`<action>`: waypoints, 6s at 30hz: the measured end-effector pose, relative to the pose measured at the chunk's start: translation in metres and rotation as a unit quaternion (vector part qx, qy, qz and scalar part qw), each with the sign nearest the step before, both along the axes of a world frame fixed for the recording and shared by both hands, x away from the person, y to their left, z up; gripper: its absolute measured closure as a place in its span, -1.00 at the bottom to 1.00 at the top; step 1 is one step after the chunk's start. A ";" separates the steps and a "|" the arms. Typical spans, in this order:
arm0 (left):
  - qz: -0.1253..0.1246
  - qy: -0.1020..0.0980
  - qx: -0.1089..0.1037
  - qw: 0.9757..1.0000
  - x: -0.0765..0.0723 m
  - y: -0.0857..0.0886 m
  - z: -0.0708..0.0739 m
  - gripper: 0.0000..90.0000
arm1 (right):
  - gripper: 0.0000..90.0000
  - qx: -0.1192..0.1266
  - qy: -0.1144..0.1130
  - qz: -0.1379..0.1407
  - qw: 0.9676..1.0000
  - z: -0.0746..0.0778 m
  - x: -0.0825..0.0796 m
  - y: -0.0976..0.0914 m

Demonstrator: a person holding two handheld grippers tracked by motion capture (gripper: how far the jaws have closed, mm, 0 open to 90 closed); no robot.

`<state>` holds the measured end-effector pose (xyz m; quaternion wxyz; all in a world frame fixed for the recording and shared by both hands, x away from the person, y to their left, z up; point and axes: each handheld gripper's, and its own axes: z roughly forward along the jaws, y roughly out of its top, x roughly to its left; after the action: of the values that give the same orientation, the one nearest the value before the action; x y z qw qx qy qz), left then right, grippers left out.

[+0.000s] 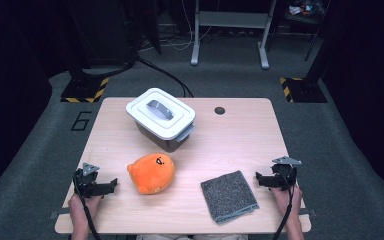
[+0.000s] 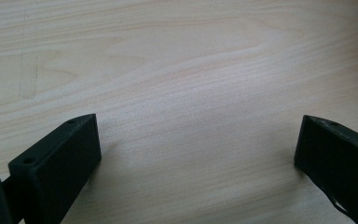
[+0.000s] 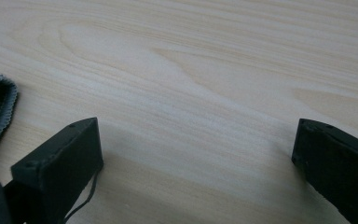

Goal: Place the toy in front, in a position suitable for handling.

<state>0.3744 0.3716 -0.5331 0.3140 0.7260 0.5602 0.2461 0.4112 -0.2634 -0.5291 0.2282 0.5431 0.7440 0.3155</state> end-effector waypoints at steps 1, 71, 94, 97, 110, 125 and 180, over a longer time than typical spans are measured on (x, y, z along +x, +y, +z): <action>0.000 0.000 0.000 1.000 0.000 0.000 0.000 -1.00 | -0.98 0.000 0.000 0.000 1.000 0.000 0.000 0.000; 0.001 0.004 0.001 1.000 0.000 0.000 0.001 -0.99 | -0.88 -0.011 0.043 0.185 0.982 0.017 -0.063 0.126; 0.002 -0.001 0.000 1.000 0.000 -0.001 0.000 -0.98 | 0.06 -0.014 0.033 0.164 0.986 0.016 -0.067 0.119; 0.000 0.002 0.001 1.000 0.000 0.000 0.001 -0.98 | 0.26 -0.014 0.030 0.167 0.985 0.016 -0.067 0.118; 0.003 0.000 0.000 1.000 0.000 -0.001 0.000 -0.98 | 0.57 0.021 0.011 0.180 0.983 0.016 -0.071 0.110; 0.003 -0.001 0.000 1.000 0.000 0.000 0.000 -0.98 | 0.56 0.020 -0.023 0.149 0.988 0.041 -0.061 0.087; 0.003 0.004 -0.001 1.000 0.000 0.000 0.001 -0.98 | -0.81 0.032 -0.010 0.042 0.999 0.032 -0.021 0.002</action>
<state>0.3745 0.3714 -0.5322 0.3116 0.7247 0.5644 0.2432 0.3907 -0.2613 -0.4967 0.2049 0.5150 0.7533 0.3542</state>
